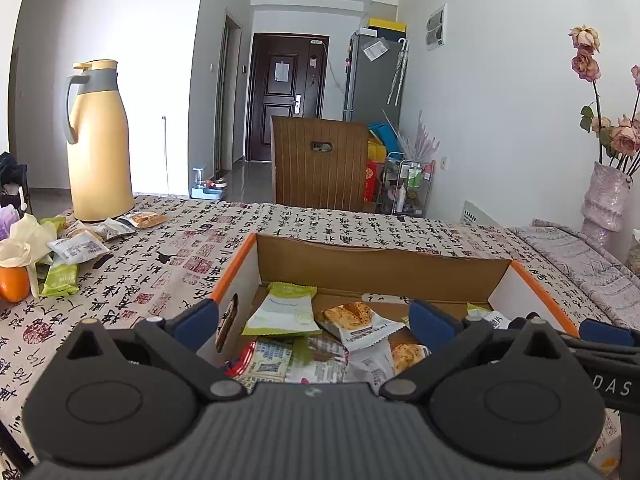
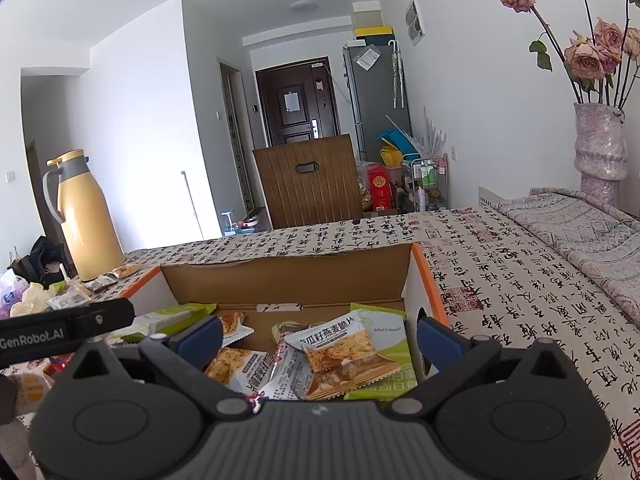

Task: Organize snacks
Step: 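Carry both packets into the red box and open both grippers, then move both tools back to the loose packets beside the box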

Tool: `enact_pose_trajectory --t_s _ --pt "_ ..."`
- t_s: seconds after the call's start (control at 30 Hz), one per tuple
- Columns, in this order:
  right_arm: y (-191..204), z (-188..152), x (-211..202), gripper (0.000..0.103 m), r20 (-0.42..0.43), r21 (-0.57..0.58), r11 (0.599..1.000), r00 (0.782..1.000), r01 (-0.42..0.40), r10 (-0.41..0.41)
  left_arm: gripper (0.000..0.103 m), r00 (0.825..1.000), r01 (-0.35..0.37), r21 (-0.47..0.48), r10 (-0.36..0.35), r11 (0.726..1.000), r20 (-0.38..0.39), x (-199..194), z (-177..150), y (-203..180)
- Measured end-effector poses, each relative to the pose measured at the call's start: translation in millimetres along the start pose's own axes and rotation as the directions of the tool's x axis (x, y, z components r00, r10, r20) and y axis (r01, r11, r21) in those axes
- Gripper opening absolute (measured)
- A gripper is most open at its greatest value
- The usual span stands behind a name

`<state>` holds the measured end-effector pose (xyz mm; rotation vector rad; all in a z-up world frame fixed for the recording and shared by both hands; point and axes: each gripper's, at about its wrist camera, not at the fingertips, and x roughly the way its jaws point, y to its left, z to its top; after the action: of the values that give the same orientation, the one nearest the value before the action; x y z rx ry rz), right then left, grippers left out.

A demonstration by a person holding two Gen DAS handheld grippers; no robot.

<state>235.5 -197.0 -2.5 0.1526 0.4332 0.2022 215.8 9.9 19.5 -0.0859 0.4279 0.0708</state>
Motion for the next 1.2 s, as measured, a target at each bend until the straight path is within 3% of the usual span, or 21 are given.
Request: enact_pose_trajectory --t_s 0.33,0.67,0.97,1.2 --pt "0.5 5.0 -1.9 0.103 0.014 -0.008 1.0 1.0 0.024 -0.024 0.103 1.0 -0.024 0.011 0.023 1.0 0.019 -8.0 7.2 -5.6" --pt "9.9 11.9 -37.3 0.103 0.053 -0.042 0.999 0.998 0.028 -0.026 0.103 0.999 -0.015 0.018 0.014 1.0 0.051 -47.3 13.6 -2.9" --pt "11.3 -8.4 -75.6 0.103 0.03 -0.054 0.998 0.999 0.032 -0.03 0.103 1.0 -0.011 0.02 0.01 1.0 0.028 -81.5 -8.0 5.4" --pt "-0.5 -34.3 -99.1 0.103 -0.036 -0.01 1.0 0.999 0.008 -0.009 0.103 0.999 0.007 0.017 -0.006 1.0 -0.034 -101.8 -36.3 15.7"
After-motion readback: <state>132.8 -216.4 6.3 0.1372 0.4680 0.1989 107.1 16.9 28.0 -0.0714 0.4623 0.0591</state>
